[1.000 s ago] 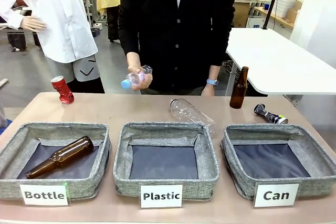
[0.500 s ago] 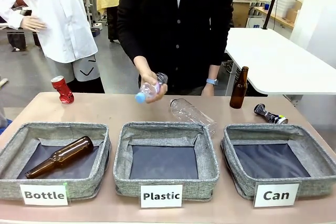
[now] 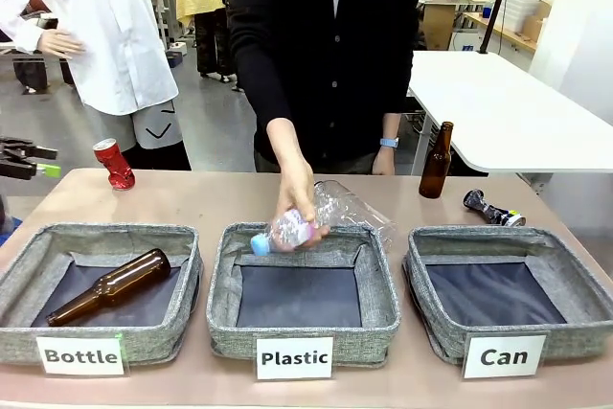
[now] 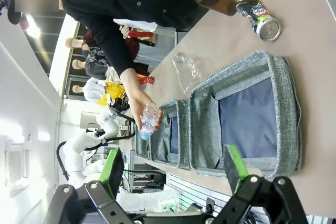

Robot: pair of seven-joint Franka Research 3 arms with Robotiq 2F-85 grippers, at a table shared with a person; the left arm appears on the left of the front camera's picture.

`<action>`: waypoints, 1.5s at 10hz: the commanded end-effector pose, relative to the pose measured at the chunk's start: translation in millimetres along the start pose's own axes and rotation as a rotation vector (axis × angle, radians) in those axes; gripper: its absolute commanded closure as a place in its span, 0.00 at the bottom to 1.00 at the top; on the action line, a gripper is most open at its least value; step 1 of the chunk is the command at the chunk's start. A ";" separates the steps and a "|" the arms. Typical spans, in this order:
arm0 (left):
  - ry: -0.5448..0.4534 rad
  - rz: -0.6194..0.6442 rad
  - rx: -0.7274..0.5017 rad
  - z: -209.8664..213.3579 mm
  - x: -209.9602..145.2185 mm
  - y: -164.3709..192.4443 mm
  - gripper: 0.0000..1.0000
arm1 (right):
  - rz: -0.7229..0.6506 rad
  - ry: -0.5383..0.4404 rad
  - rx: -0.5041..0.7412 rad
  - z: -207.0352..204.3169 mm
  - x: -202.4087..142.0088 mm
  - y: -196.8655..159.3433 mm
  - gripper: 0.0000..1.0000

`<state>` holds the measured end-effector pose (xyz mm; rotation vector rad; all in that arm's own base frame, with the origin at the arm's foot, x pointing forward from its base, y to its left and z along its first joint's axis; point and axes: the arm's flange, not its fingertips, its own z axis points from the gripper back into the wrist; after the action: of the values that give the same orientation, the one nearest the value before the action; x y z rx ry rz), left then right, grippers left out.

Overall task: Sort the can waste into the basket.
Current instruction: Pick up the can waste from the table and place it in the right Fabric basket.

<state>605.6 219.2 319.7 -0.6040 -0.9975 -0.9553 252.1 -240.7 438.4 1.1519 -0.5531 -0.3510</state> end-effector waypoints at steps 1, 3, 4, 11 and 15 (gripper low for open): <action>-0.027 -0.031 0.022 -18.4 4.4 8.2 0.00 | 0.025 -0.014 0.024 0.9 2.8 0.5 0.00; 0.011 0.003 0.008 -36.0 2.7 23.6 0.00 | 0.025 -0.014 0.024 0.9 2.8 0.5 0.00; 0.035 0.012 0.009 -40.8 1.7 28.4 0.00 | 0.025 -0.014 0.024 0.9 2.8 0.5 0.00; 0.066 0.073 0.017 -89.8 -3.4 52.1 0.00 | 0.025 -0.014 0.024 0.9 2.8 0.5 0.00; 0.049 0.088 -0.023 -107.9 -6.8 53.3 0.00 | 0.025 -0.014 0.024 0.9 2.8 0.5 0.00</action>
<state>690.2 160.5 262.4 -0.6130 -0.9281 -0.9031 251.7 -241.0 438.4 1.1524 -0.5534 -0.3515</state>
